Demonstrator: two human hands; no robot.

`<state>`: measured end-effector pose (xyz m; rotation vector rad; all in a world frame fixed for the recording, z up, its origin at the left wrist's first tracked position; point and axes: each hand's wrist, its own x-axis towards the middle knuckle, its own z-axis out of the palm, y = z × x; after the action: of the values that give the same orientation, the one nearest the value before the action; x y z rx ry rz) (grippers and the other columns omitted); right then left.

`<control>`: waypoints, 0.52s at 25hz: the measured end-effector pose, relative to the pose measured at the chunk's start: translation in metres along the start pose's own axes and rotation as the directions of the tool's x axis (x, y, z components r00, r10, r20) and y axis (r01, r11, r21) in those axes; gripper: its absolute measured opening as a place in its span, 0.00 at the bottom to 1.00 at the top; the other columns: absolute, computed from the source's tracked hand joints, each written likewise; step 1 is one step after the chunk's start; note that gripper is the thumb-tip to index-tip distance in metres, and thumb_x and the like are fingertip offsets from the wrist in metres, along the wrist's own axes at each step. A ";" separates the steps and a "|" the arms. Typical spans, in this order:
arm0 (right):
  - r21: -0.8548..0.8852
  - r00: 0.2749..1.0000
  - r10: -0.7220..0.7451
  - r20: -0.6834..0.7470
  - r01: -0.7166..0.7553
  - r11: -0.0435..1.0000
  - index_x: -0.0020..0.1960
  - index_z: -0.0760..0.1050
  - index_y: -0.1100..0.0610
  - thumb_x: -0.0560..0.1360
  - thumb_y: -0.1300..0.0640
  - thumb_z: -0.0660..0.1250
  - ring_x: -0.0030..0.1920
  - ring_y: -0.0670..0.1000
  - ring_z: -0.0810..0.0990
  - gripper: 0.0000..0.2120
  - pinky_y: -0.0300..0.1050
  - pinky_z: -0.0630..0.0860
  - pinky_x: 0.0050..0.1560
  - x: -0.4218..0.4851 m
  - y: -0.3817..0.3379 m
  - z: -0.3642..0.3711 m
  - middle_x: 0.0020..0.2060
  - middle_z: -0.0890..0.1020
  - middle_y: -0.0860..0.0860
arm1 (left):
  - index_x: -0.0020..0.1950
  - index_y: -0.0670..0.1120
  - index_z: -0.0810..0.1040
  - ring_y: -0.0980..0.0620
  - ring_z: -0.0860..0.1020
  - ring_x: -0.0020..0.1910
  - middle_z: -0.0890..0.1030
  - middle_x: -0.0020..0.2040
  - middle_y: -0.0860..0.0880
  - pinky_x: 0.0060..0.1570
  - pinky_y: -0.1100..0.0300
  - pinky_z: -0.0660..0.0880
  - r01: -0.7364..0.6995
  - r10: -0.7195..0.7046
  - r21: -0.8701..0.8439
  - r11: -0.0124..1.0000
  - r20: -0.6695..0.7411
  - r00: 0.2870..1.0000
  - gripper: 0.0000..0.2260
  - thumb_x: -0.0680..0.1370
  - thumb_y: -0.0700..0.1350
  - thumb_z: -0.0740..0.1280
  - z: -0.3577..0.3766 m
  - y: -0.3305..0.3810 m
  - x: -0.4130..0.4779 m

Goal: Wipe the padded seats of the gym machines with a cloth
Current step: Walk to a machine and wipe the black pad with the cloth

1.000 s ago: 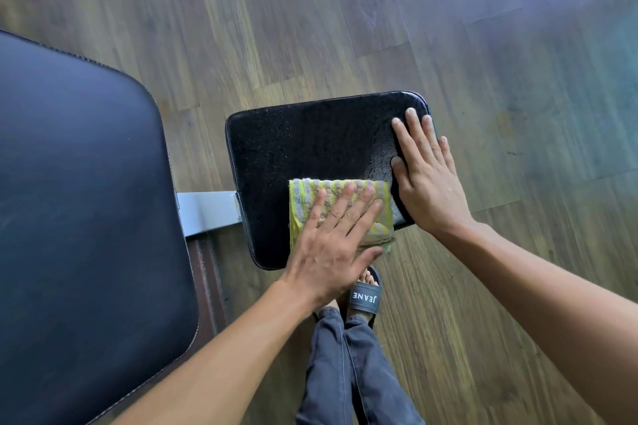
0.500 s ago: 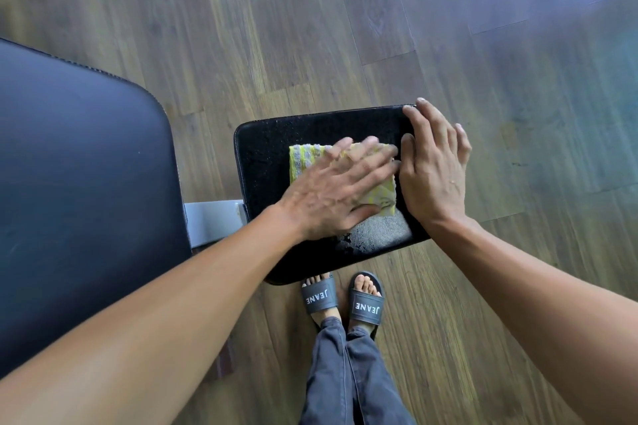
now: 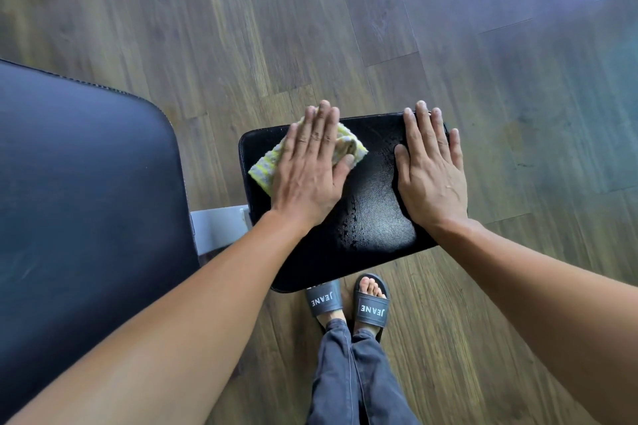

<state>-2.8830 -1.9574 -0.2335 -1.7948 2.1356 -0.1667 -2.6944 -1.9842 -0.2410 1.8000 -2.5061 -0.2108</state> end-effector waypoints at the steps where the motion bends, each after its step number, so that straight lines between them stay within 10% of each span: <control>1: -0.020 1.000 0.006 0.014 -0.006 1.000 0.80 0.44 0.50 0.84 0.49 0.45 0.79 0.46 0.40 0.26 0.49 0.38 0.78 0.000 -0.001 0.000 0.80 0.46 0.46 | 0.79 0.42 0.51 0.48 0.51 0.79 0.53 0.80 0.45 0.78 0.49 0.50 0.068 -0.068 -0.003 0.998 -0.007 0.998 0.30 0.82 0.58 0.45 0.000 -0.002 -0.002; 13: 0.003 0.994 0.020 0.108 -0.020 1.000 0.80 0.40 0.49 0.84 0.48 0.42 0.78 0.46 0.37 0.26 0.49 0.35 0.77 0.002 -0.004 -0.008 0.79 0.41 0.46 | 0.80 0.49 0.49 0.49 0.48 0.80 0.50 0.81 0.51 0.78 0.46 0.48 0.407 -0.408 -0.057 0.911 0.007 0.913 0.29 0.82 0.61 0.46 -0.004 -0.002 -0.057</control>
<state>-2.8821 -1.9612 -0.2248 -1.7383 2.0756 -0.0680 -2.6736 -1.9317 -0.2349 2.2746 -2.0632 -0.2882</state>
